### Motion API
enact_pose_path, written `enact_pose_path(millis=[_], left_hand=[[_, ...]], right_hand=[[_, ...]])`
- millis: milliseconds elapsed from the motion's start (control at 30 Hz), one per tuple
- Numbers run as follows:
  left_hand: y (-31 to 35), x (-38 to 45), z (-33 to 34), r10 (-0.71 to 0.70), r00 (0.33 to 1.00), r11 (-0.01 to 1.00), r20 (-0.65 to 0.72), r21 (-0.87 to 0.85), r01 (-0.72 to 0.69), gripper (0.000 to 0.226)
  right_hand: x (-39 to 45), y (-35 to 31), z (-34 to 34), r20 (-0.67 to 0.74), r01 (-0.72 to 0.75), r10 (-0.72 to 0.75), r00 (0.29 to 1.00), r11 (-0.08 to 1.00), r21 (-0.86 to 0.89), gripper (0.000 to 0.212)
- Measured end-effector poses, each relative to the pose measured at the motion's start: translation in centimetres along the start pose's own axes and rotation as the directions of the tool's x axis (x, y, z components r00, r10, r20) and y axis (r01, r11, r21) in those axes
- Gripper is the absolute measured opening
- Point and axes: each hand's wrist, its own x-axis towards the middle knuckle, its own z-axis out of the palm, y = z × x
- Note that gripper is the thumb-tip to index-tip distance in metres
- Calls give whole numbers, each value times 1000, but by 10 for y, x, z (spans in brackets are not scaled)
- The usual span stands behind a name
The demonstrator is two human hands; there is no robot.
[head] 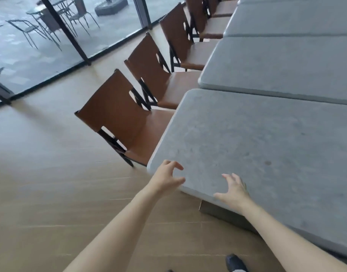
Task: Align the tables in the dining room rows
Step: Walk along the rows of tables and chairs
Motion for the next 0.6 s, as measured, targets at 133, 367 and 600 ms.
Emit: enact_pose_path(millis=[133,367,600], left_hand=[[-61,60,11,159,975,931,153,305,-199,70],[-137,150,22,355,830,549,430,623,-557,125],[-178,176,51,567,761,493,316,610,-620,127]], right_hand=[[27,-19,41,-54,-14,4,999,980,-196,109],[79,-63,104,-195,114,-178,965,946,-303,113],[102,-45,115,-378,169,-364,851,872,-460,109]])
